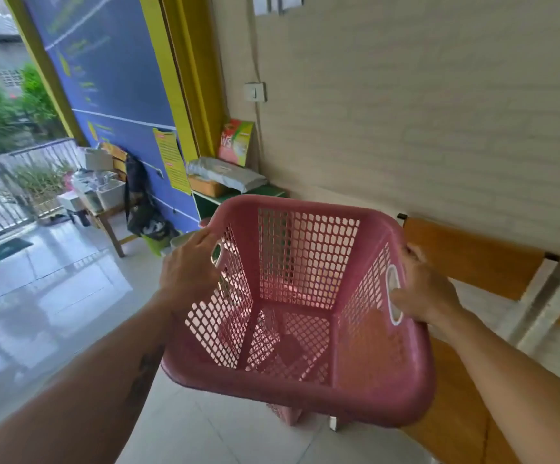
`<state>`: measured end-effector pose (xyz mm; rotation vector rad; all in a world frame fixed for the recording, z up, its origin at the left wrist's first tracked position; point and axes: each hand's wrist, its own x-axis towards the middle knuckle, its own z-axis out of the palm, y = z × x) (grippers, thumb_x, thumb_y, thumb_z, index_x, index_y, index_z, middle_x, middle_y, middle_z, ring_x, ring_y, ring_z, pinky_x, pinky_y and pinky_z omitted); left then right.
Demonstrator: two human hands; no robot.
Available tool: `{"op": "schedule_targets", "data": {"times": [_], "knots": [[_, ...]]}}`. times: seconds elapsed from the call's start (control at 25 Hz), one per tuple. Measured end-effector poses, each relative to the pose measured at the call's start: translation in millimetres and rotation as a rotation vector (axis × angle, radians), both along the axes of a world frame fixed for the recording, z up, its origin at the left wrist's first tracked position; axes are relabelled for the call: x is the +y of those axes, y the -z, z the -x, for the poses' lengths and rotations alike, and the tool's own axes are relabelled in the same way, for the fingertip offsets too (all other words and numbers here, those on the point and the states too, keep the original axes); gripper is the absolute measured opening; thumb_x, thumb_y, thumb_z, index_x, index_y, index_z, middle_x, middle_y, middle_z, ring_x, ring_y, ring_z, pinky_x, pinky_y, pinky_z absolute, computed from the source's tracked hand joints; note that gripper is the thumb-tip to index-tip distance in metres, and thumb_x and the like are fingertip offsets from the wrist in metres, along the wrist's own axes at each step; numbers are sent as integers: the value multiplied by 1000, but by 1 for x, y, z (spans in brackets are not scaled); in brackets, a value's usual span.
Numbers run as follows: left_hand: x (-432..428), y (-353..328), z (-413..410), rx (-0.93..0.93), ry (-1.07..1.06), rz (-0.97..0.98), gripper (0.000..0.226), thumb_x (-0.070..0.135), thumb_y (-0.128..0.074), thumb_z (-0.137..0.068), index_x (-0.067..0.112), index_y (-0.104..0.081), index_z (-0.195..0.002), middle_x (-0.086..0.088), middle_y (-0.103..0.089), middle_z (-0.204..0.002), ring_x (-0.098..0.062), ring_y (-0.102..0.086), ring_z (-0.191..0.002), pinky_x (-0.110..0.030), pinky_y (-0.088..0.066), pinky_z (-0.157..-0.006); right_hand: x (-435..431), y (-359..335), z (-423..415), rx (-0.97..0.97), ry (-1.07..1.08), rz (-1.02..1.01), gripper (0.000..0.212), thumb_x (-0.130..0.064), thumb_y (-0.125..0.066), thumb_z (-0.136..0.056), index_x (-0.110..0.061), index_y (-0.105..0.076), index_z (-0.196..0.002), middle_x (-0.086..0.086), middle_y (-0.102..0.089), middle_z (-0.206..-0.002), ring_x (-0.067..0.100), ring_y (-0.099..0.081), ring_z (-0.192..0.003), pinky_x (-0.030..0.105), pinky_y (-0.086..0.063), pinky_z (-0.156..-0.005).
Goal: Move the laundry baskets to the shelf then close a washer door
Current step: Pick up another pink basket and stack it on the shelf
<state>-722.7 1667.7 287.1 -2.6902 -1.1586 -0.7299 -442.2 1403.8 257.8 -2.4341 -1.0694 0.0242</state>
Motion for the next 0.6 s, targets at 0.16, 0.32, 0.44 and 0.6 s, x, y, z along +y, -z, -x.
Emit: {"op": "schedule_targets", "data": {"times": [0.16,0.32,0.44,0.6], "knots": [[102,15,-26,-12,141,39,70,48,-19,-70,26,-56,-126,9,-56,-133,-34,-66,-93,-43,-52,-68,79,20,2,21,116,-3,93,-12,-65,-72,-29,-16,-148,-4,-34,-142,26,-57,-100,39,-55,-65],[190,22,-55,65,272,57,62,47,-26,-75,29,-54,-127,11,-55,-133,-33,-66,-89,-37,-47,-61,135,30,8,62,235,42,95,-9,-63,-69,-29,-15,-149,-4,-30,-143,24,-56,-96,24,-40,-50],[238,33,-89,58,352,76,57,46,-31,-76,36,-51,-128,11,-58,-128,-29,-68,-86,-35,-47,-57,167,45,4,109,311,57,95,-5,-64,-68,-29,-16,-148,-4,-33,-139,16,-50,-86,19,-36,-49],[281,76,-129,98,421,146,59,17,-52,-74,35,-48,-130,7,-56,-130,-29,-67,-84,-38,-50,-57,196,72,-19,124,367,88,93,-4,-67,-61,-22,-26,-142,0,-37,-129,20,-55,-91,32,-52,-63]]}}
